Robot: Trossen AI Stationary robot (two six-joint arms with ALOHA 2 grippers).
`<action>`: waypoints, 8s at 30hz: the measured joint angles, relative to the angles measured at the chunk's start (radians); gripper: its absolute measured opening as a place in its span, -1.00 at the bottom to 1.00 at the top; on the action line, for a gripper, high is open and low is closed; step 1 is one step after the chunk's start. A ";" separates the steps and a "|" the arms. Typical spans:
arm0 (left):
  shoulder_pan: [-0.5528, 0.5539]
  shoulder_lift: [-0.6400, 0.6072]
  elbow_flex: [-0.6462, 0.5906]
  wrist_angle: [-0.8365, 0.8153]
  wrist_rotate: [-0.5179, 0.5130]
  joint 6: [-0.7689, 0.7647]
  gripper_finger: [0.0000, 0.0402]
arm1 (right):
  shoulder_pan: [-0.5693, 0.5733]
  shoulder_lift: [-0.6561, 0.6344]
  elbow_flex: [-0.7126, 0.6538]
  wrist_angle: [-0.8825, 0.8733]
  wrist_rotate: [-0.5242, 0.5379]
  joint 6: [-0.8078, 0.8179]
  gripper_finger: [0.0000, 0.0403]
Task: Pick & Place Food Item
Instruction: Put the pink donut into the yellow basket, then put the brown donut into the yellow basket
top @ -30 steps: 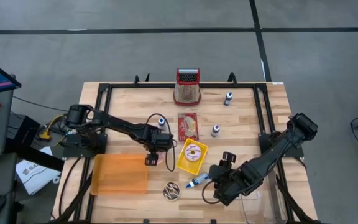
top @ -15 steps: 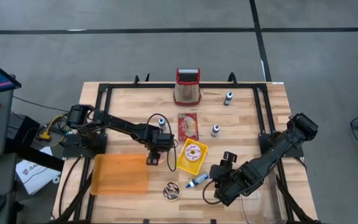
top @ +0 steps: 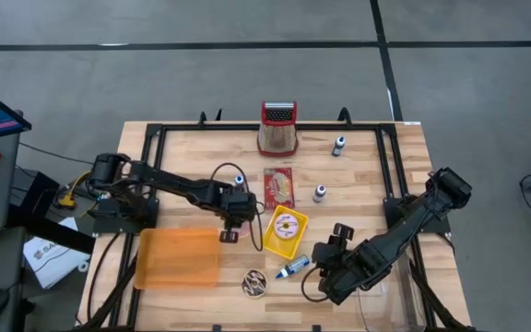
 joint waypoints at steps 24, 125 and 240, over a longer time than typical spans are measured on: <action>0.000 0.174 0.325 0.108 -0.064 0.255 -0.79 | 0.001 -0.006 0.001 -0.042 0.041 0.034 0.04; -0.422 0.065 0.257 -0.005 -0.161 -0.262 0.19 | 0.067 -0.020 0.003 -0.096 0.203 0.114 0.04; -0.375 0.275 0.277 0.131 -0.042 -0.162 -0.66 | 0.119 -0.020 0.002 -0.062 0.246 0.130 0.04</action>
